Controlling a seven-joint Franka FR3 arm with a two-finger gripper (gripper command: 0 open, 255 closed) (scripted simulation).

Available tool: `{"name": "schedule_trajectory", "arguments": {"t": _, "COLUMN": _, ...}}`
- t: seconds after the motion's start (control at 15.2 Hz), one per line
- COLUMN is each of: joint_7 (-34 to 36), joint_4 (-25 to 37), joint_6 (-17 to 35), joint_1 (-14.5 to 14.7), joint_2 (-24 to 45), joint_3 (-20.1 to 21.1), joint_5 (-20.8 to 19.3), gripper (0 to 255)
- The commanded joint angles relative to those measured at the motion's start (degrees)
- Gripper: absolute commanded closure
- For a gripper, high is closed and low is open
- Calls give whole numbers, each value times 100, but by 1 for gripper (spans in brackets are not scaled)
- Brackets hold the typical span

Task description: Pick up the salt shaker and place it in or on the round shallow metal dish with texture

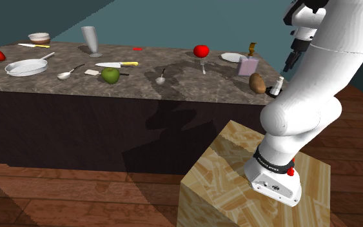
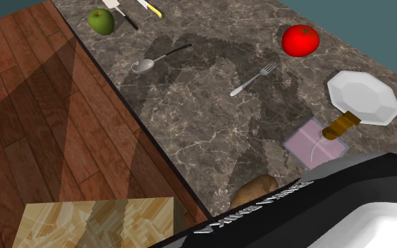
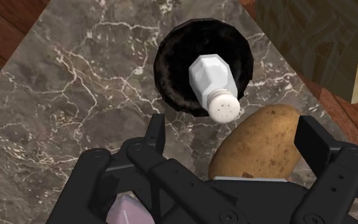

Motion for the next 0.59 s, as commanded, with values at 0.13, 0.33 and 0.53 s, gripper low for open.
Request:
{"name": "schedule_trajectory", "arguments": {"t": 0.13, "joint_7": 66, "joint_4": 422, "joint_6": -490, "joint_1": 7, "joint_2": -101, "joint_3": -11, "joint_5": -94, "gripper": 0}}
{"name": "schedule_trajectory", "arguments": {"t": 0.33, "joint_7": 66, "joint_4": 422, "joint_6": -490, "joint_1": 7, "joint_2": -101, "joint_3": -12, "joint_5": -94, "gripper": 0}}
{"name": "schedule_trajectory", "arguments": {"t": 0.53, "joint_7": 66, "joint_4": 422, "joint_6": -490, "joint_1": 7, "joint_2": -101, "joint_3": -12, "joint_5": -94, "gripper": 0}}
